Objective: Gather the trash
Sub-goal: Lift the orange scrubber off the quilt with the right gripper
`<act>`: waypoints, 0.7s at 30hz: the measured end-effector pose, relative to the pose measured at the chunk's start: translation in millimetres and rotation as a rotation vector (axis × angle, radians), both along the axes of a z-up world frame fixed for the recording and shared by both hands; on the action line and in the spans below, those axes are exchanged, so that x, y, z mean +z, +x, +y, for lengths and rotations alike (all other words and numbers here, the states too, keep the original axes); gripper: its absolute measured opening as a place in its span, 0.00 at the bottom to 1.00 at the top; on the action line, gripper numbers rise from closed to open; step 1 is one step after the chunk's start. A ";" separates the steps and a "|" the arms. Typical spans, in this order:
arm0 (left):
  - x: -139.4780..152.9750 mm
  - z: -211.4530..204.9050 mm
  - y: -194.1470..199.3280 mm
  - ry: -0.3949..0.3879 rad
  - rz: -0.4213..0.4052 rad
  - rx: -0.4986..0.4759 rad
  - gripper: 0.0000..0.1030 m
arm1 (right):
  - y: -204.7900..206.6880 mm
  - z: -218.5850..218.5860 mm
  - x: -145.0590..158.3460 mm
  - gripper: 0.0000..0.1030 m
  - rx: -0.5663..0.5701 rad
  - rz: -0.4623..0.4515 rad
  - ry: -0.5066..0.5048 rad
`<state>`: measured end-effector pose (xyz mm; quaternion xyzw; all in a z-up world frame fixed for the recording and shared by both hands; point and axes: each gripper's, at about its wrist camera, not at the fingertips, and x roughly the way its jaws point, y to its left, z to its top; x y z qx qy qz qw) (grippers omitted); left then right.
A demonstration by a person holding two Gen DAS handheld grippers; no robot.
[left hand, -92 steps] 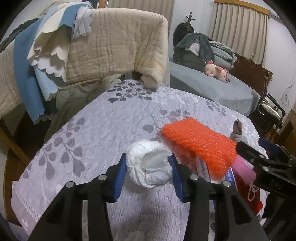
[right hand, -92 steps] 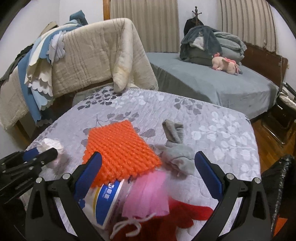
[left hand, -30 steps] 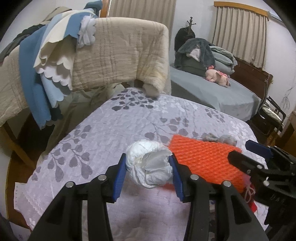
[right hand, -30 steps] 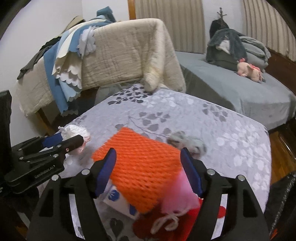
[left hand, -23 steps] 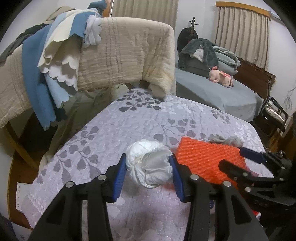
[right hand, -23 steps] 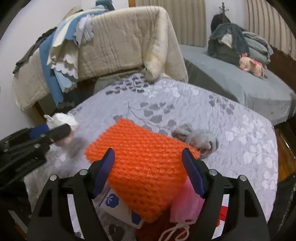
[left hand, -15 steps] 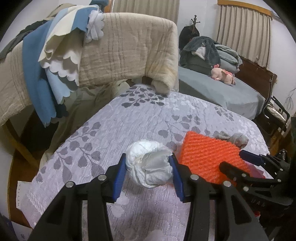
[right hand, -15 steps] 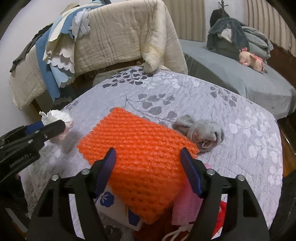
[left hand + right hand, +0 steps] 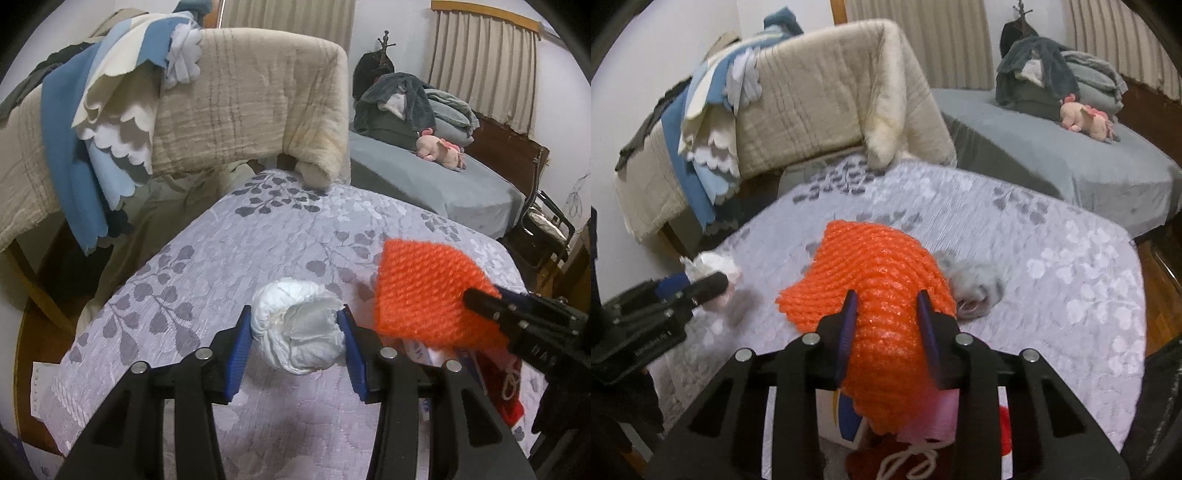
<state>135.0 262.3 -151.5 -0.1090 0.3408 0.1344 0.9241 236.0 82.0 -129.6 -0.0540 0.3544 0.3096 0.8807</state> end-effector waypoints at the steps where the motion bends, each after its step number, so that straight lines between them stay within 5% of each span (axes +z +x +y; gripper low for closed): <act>1: 2.6 -1.8 0.2 0.000 -0.005 -0.004 0.44 | -0.3 -2.7 3.9 0.31 -0.002 -0.006 0.005; 21: 69.5 -109.9 -4.3 0.002 -0.124 -0.192 0.44 | -50.7 -115.9 79.0 0.31 -0.162 -0.126 0.073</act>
